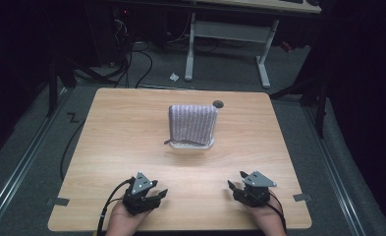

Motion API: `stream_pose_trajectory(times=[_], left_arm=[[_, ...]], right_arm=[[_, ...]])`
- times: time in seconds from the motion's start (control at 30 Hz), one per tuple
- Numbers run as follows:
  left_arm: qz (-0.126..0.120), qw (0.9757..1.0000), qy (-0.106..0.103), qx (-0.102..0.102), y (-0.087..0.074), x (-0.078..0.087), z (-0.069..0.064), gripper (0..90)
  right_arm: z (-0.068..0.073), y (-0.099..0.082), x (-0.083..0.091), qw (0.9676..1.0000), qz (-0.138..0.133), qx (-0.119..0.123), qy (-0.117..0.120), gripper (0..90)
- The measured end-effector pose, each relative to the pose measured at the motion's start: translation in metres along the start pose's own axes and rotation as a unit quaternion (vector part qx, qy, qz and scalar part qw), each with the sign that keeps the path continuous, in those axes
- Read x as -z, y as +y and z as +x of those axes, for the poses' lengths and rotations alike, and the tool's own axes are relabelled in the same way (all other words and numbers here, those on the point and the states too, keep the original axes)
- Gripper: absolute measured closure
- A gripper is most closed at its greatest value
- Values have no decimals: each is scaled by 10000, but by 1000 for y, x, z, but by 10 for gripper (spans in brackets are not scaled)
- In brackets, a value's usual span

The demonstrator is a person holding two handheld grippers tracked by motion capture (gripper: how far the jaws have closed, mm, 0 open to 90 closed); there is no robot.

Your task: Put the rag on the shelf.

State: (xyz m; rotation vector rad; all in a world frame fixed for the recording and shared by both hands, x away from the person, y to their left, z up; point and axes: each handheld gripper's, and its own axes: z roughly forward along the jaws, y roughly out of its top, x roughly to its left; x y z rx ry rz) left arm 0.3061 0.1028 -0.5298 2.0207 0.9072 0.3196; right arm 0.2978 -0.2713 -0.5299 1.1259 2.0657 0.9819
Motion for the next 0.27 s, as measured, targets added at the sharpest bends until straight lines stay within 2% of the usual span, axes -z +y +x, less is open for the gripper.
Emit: stream_pose_trajectory(times=[0.07, 0.1, 0.23, 0.27], left_arm=[[-50, 10000, 15, 21, 2, -2, 2, 481], [-79, 9999, 50, 47, 3, -3, 4, 474], [-53, 9999, 102, 95, 3, -3, 9, 458], [-89, 9998, 100, 140, 3, -3, 10, 427]], right_arm=[[-8, 4, 3, 9984, -137, -534, 119, 415], [-10, 5, 3, 9971, -210, -711, 159, 415], [-9, 7, -1, 9982, -211, -550, 117, 411], [-8, 3, -3, 9983, -143, -531, 174, 411]])
